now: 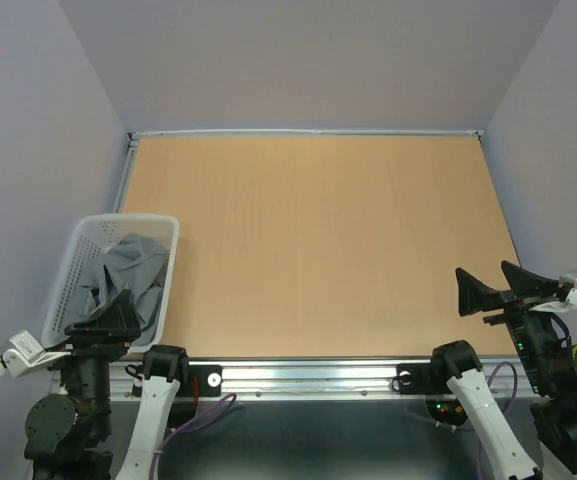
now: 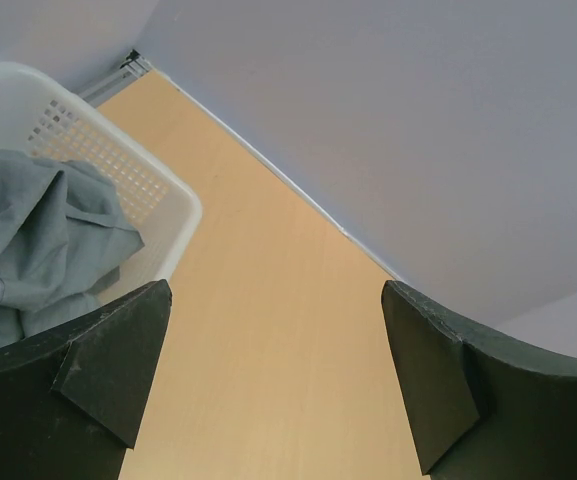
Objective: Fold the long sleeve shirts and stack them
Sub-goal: Grab the shirt from the pile
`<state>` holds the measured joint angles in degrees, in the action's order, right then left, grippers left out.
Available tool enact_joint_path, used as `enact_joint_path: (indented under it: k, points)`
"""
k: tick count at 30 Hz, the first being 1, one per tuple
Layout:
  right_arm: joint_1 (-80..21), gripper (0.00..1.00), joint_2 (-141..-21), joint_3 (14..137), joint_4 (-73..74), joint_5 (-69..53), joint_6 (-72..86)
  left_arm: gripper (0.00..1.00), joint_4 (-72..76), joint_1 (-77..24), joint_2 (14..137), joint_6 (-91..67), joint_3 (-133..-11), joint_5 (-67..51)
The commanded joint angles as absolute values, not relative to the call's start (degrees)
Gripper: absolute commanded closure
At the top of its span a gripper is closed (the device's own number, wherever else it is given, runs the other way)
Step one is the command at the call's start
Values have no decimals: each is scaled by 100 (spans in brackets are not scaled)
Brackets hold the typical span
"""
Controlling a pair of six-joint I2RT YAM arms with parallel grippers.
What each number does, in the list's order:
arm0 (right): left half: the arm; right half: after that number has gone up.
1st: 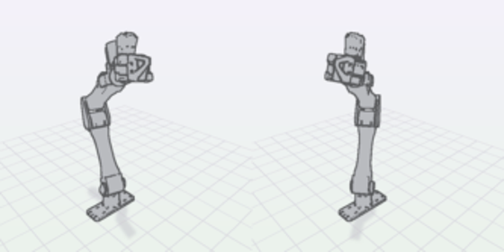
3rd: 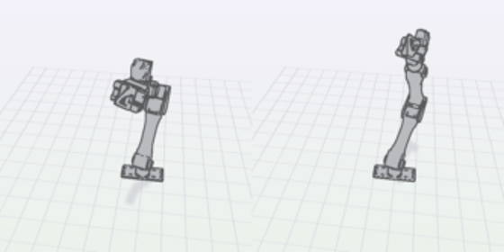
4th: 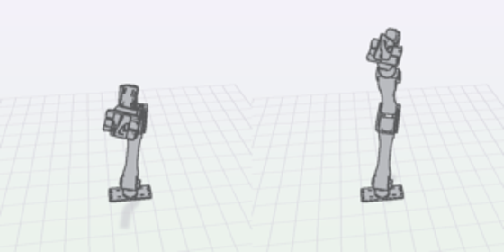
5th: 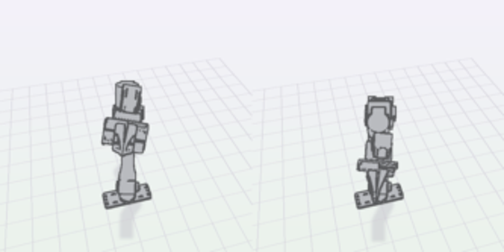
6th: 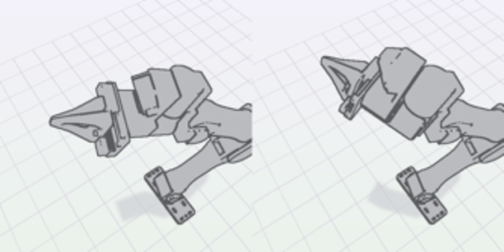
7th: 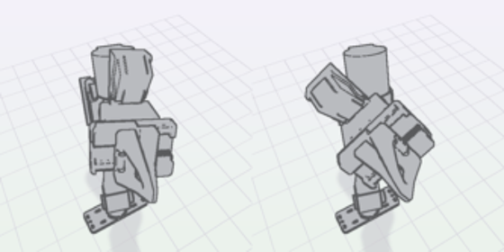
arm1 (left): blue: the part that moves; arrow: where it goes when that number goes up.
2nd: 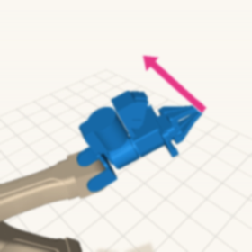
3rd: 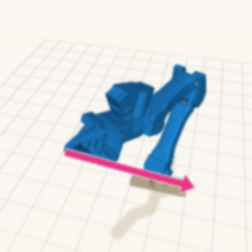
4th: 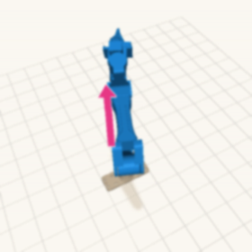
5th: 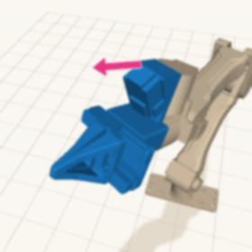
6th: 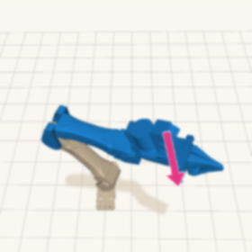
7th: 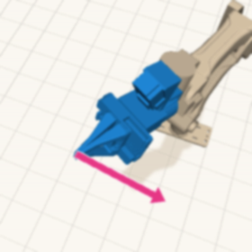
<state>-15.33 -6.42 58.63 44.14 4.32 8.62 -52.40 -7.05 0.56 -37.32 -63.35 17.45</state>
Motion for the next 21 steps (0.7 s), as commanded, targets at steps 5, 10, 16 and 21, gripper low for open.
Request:
enact_joint_path:
  k: [5, 10, 16, 21]
  points:
    - [-1503, 0, -738, 5836, 4113, 343, 826, 1, -5195, -712, -115, -3595, -6328, 1574]
    - [-1503, 0, -940, 5827, 4113, 290, 852, 1, -5159, -712, 237, -3621, -6275, 1521]
    - [-1503, 0, -1423, 6011, 4131, 282, 1037, 1, -5036, -721, 1027, -3867, -6179, 1328]
    - [-1503, 0, -2135, 6126, 4236, 114, 1423, 1, -4852, -712, 1975, -3885, -6091, 1125]
